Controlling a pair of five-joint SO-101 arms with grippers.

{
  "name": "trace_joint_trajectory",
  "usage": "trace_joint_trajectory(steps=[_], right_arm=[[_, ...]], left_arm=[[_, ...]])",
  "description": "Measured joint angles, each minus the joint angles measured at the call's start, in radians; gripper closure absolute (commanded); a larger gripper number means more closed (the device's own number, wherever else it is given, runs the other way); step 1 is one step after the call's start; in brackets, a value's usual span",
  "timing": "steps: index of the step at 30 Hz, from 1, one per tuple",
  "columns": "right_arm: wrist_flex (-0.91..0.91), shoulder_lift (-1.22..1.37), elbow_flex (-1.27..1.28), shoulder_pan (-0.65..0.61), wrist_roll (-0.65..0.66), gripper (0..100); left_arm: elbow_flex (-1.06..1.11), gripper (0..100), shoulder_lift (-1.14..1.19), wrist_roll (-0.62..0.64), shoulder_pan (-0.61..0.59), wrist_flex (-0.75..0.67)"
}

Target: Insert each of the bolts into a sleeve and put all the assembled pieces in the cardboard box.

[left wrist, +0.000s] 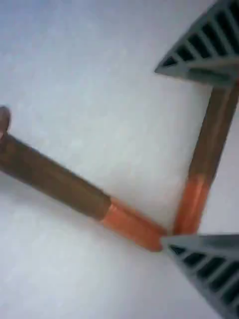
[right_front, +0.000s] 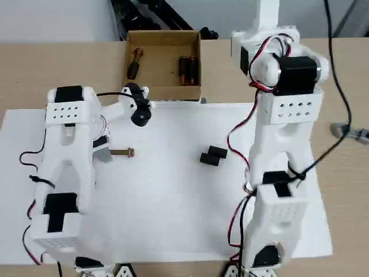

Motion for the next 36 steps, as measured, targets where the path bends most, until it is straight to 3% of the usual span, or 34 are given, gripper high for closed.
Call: trace_joint_trajectory(steps=[7,15,26,33,36], right_arm=[[0.000,-0.290,0.399,-0.006,-0.032,84.6],[0.000,-0.534,0.720,-0.003,-0.038,84.6],[-0.002,-0.643,0.825,-0.008,-0.092,84.7],[-0.002,-0.643,0.825,-0.006,-0.100,84.7],[-0.002,-0.643,0.825,-0.008,-0.100,84.7]], left_arm=[[0.000,80,0.061,-0.098,0.034,-0.026],[0.000,80,0.112,-0.112,0.084,-0.038],[-0.014,81,0.252,-0.112,0.087,-0.118],[-0.017,99,0.269,-0.114,0.092,-0.112],[-0.017,99,0.269,-0.114,0.094,-0.106]])
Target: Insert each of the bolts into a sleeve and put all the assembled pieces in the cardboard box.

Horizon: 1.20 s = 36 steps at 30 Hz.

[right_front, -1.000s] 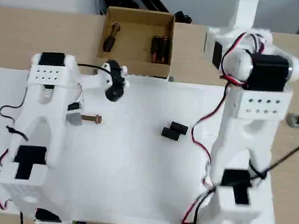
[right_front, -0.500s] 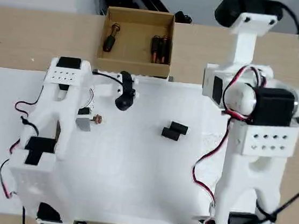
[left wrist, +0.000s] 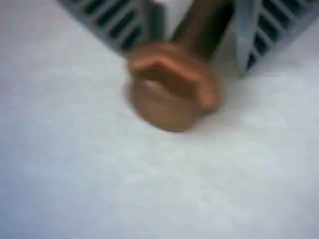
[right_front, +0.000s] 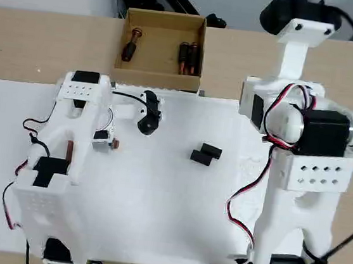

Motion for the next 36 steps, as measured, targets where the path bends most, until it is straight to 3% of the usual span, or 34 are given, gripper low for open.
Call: trace_joint_trajectory(steps=[14,22,29,36], right_arm=[[0.000,-0.025,0.018,-0.011,0.000,84.7],[0.000,-0.190,0.433,-0.178,-0.046,84.6],[0.000,-0.281,0.709,-0.196,-0.049,84.5],[0.000,-0.239,0.717,-0.196,0.083,84.5]], left_arm=[[-0.012,99,-0.025,0.000,0.000,0.109],[-0.008,99,-0.238,0.005,-0.006,0.239],[0.035,99,-0.476,0.172,-0.034,0.253],[0.040,99,-0.717,0.522,-0.034,0.255]])
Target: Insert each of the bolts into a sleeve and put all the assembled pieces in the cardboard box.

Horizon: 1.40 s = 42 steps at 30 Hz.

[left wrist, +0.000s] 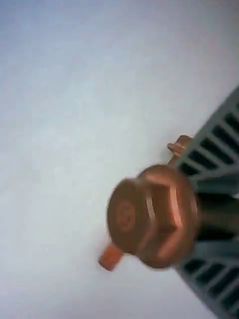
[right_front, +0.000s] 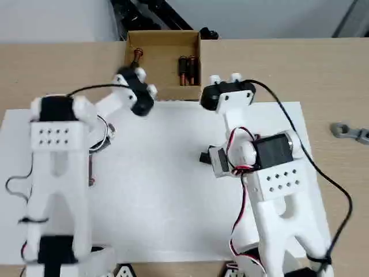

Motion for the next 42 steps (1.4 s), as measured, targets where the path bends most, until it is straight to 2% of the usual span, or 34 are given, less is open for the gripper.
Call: trace_joint_trajectory(steps=[7,11,19,26,42], right_arm=[[-0.009,0.209,0.000,0.002,0.140,84.5],[-0.023,0.315,-0.043,0.003,0.247,84.5],[-0.025,0.442,-0.137,0.006,0.551,84.7],[-0.035,0.483,-0.137,0.006,0.687,84.7],[-0.150,0.491,-0.118,-0.112,0.718,84.5]], left_arm=[[0.000,99,-0.330,0.448,-0.003,0.008],[0.054,99,-0.525,0.588,-0.009,0.009],[0.347,99,-0.775,0.624,-0.009,0.009],[0.382,99,-0.864,0.635,-0.009,0.009],[0.388,99,-0.861,0.635,-0.009,0.011]])
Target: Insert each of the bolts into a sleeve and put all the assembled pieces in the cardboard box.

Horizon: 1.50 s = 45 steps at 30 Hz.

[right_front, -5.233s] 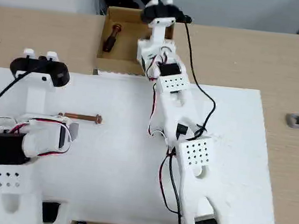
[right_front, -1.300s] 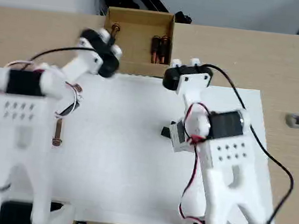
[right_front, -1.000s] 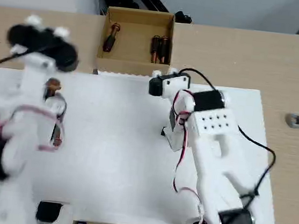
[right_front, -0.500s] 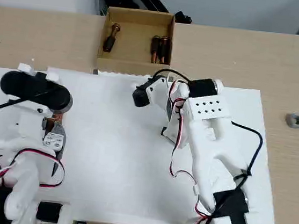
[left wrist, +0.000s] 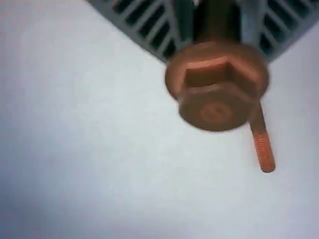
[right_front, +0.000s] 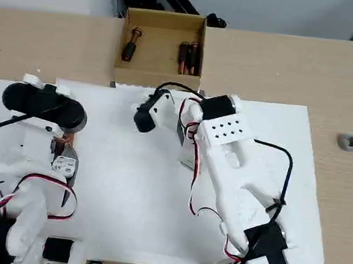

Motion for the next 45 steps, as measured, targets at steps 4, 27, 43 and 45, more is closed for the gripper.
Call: trace_joint_trajectory(steps=[4,27,43,45], right_arm=[[-0.055,0.000,0.066,0.000,0.000,84.5],[-0.255,0.178,0.100,0.064,0.006,84.5],[-0.273,0.267,0.095,0.068,0.006,84.8],[-0.273,0.275,0.094,0.068,0.006,84.8]], left_arm=[[0.000,99,0.000,0.000,0.000,0.000],[0.000,99,0.000,0.000,0.000,0.000],[0.000,99,0.000,0.000,0.000,0.000],[0.000,99,0.000,0.000,0.000,0.000]])
